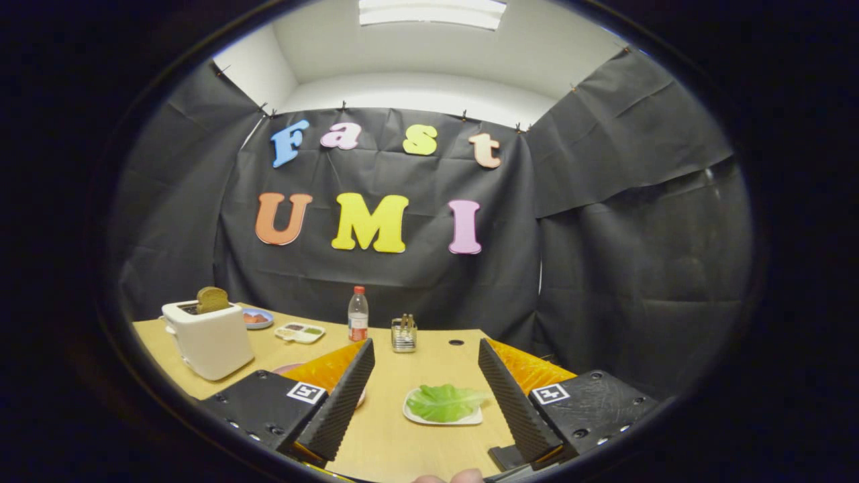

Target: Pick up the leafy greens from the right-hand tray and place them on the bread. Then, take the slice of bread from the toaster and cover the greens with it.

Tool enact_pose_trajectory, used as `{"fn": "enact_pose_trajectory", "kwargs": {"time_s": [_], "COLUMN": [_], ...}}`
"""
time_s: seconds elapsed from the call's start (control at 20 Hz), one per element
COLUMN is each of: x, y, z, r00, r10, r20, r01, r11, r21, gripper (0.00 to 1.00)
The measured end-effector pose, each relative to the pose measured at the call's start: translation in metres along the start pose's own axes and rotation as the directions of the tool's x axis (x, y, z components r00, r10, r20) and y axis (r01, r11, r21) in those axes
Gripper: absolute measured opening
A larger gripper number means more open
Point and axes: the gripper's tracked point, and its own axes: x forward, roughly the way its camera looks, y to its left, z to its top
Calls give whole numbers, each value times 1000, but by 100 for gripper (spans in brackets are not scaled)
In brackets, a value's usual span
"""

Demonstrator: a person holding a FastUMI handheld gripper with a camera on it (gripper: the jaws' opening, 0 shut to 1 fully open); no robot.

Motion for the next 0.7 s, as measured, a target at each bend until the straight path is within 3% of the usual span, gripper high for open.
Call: {"fn": "enact_pose_trajectory", "kwargs": {"time_s": [0.45,0.7], "x": [27,65], "y": [-26,-50], "z": [-20,-64], "r00": [996,965], "r10": [-6,19], "r20": [-87,-260], "r01": [14,44], "r11": [996,971], "r21": [92,236], "gripper": [95,96]}}
